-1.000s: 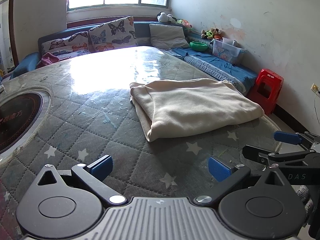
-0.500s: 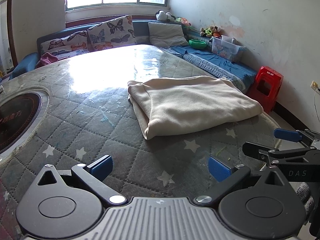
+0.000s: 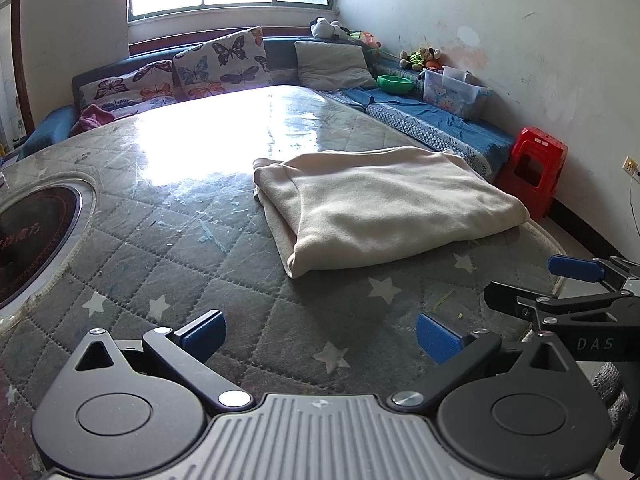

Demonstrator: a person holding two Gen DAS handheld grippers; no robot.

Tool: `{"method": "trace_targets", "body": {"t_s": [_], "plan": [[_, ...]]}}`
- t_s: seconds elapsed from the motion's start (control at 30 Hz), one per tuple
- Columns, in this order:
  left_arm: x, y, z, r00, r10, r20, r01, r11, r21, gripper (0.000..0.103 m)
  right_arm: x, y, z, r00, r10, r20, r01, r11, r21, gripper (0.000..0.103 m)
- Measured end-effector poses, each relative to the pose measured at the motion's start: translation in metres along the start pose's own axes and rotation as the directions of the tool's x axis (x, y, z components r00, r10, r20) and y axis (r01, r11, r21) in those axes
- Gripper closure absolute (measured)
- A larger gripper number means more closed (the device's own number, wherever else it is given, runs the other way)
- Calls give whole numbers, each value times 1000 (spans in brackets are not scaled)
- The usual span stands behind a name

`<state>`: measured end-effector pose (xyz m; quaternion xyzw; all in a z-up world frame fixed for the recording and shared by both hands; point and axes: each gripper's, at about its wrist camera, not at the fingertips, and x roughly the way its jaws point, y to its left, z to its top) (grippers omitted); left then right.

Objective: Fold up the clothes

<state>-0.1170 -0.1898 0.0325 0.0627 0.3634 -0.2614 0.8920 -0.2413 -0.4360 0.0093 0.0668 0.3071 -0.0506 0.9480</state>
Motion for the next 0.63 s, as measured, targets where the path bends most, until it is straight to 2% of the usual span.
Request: {"method": "trace_targets", "body": {"t_s": [0.63], "plan": [[7, 3, 3, 1000, 6, -9, -6, 1000, -14, 0, 9, 2, 2, 1000, 7, -17, -7, 1000, -1, 0]]}}
